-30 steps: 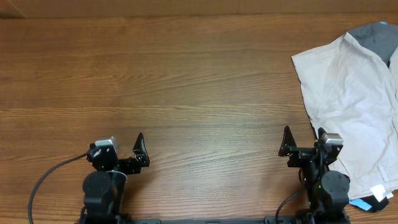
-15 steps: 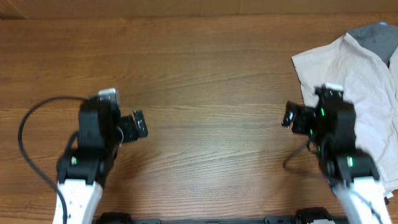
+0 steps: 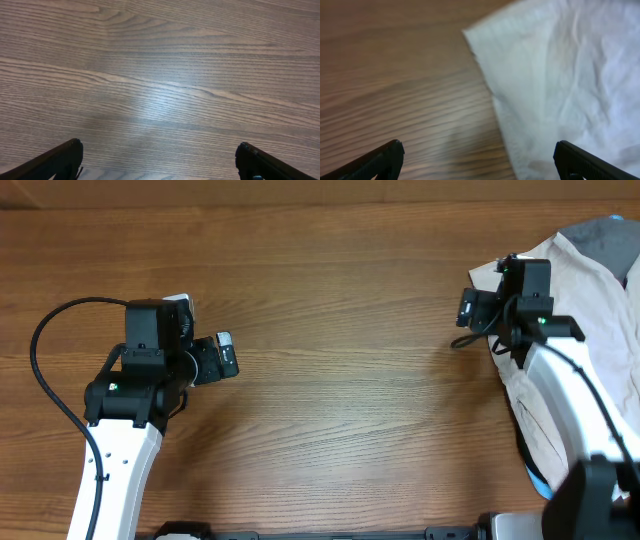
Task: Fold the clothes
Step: 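Reach the right gripper to the beige shorts on the clothes pile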
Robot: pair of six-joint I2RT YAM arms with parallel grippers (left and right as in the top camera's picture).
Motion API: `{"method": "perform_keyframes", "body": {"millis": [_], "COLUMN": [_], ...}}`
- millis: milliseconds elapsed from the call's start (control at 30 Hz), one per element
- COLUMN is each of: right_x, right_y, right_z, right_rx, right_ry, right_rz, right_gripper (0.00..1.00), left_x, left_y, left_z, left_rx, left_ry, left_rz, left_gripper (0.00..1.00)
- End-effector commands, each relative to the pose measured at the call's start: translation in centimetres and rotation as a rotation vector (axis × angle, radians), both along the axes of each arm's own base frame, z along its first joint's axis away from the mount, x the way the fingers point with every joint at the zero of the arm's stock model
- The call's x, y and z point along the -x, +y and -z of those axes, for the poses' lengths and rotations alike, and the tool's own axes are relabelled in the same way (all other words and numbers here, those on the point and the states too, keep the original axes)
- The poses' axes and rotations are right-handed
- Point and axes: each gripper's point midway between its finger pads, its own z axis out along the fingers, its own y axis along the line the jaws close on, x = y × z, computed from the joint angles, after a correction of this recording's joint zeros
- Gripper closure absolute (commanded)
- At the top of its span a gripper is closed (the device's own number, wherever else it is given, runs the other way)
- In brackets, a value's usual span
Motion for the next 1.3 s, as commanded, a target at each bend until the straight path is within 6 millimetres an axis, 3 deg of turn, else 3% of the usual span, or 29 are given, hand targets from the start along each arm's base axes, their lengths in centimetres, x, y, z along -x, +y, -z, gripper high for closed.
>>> {"method": "perform_keyframes", "body": {"millis": [0,133,267,433,567,767,800,933,1033,1167,1267], "right_x": [-0.2,-0.7,-1.7,-2.2,-1.9,-0.9,-0.9,-1.0,-1.0,-2.1,-3.9], "right_y": [-2.3,-2.6,-2.7,-2.7,-2.7,-2.6,-2.6,-2.6,-2.6,-2.7,-2.9], "right_z": [3.8,7.1,8.1,8.4,9.3,12.4,12.6,12.4,11.9,9.8,5.9], "right_rx": [0.018,0.014,0.016,0.018,0.016,0.010,0.010,0.010,0.010,0.013,0.018], "right_ry": [0.094,0.143,0.126,0.104,0.127,0.206,0.210,0.207,0.209,0.172,0.099], "right_rz": [0.042,0.046,0.047,0.048,0.047,0.046,0.046,0.046,0.046,0.047,0.048], "right_gripper": [0.00,0.01,0.07,0.28,0.30,0.29,0.34,0.58,0.94,0.96,0.96], "left_x": [-0.5,-0.6,-0.6,-0.5,-0.5,-0.5,-0.5,-0.5,-0.5,-0.5,-0.5], "left_y": [-0.1,-0.1,-0.2,-0.2,-0.2,-0.2,-0.2,-0.2,-0.2,-0.2,-0.2], "left_z": [-1.0,-0.8,-0.7,-0.6,-0.7,-0.7,-0.7,-0.7,-0.7,-0.7,-0.6], "left_rx": [0.019,0.018,0.022,0.021,0.021,0.021,0.021,0.021,0.021,0.021,0.021], "left_ry": [-0.022,-0.017,-0.013,-0.009,-0.010,-0.010,-0.010,-0.010,-0.010,-0.010,-0.009], "left_rz": [-0.001,-0.001,0.001,0.001,0.001,0.001,0.001,0.001,0.001,0.001,0.001], "left_gripper": [0.00,0.00,0.00,0.00,0.00,0.00,0.00,0.00,0.00,0.00,0.00]}}
